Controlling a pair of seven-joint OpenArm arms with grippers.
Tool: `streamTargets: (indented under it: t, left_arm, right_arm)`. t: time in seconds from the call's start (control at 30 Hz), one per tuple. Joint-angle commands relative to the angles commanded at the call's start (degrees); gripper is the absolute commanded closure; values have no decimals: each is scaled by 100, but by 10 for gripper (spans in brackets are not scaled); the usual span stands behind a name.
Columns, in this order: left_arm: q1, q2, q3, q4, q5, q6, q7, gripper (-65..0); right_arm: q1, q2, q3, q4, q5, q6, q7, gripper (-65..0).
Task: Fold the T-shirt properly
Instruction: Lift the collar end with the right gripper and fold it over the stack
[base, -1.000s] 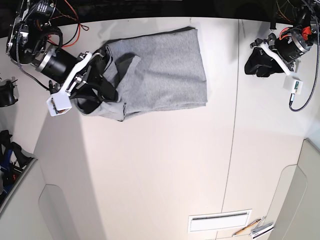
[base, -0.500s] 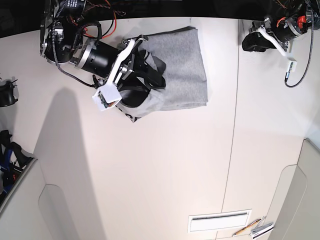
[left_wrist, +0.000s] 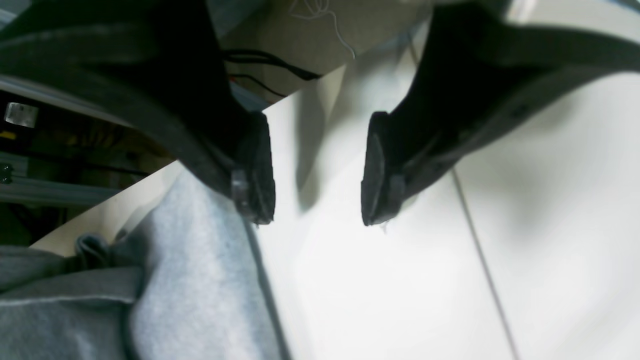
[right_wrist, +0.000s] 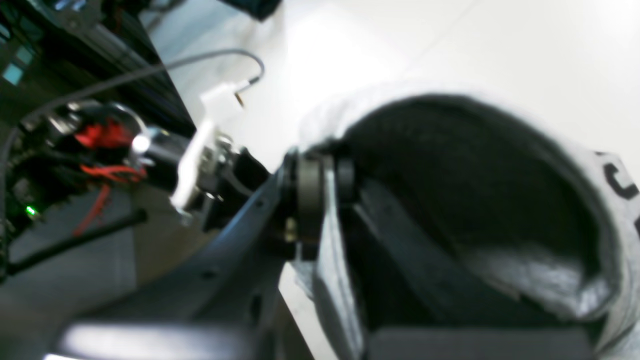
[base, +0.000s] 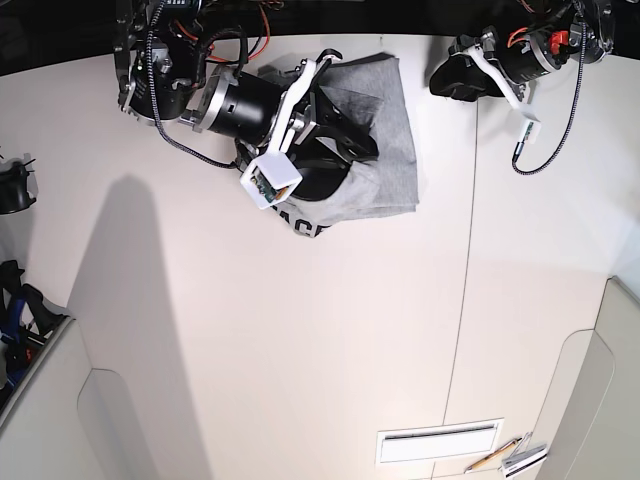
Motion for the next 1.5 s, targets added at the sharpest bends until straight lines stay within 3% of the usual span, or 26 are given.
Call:
streamTargets:
  t: [0.37,0.6,0.73,0.8,0.9,0.97,1.17,1.3,1.43,1.47,1.5]
  left_arm:
    - [-9,236,35,0,37,0,2,-320]
    - [-9,234,35,0,37,0,4,-320]
    - [-9,234,35,0,35,0,4,-320]
    - [-9,232,35,0,35,0,7,-320]
    - [-7,232,33,0,33,0,63,-320]
    - [-9,229,0,2,-15,0,203,-320]
    - [-7,227,-964,2,-638,0,621,-320]
    - [-7,125,-1808,15,-1388,0,964,-320]
    - [-4,74,-2446,72,-2411,0,1497,-320]
    - [-7,72,-2531,107,-2695,0,1648,-320]
    - [-4,74,-2575,151,-2940,0,1744,-320]
  right_arm:
    - [0,-214,-118,-133,-157,-2,94,-11]
    - [138,-214,-765,-898,-238,-2,509,-11]
    - [367,-214,-1325,-1252,-887,-63,728,-15]
    - [498,-214,-1552,-1506,-946,-66,898,-82]
    - [625,-317,-1716,-1755,-988,-63,925,-246]
    - [627,-398,-1714,-1757,-979,-63,929,-285]
    - [901,-511,-1714,-1705,-754,-59,922,-285]
    - [1360,-691,-1711,-1665,-715,-61,922,-285]
    - [1932,-780,-1620,-1665,-1475,-118,964,-284]
    - [2063,-780,-1534,-1665,-1696,-225,964,-267]
    - [2166,-780,-1423,-1665,-1888,-289,964,-210]
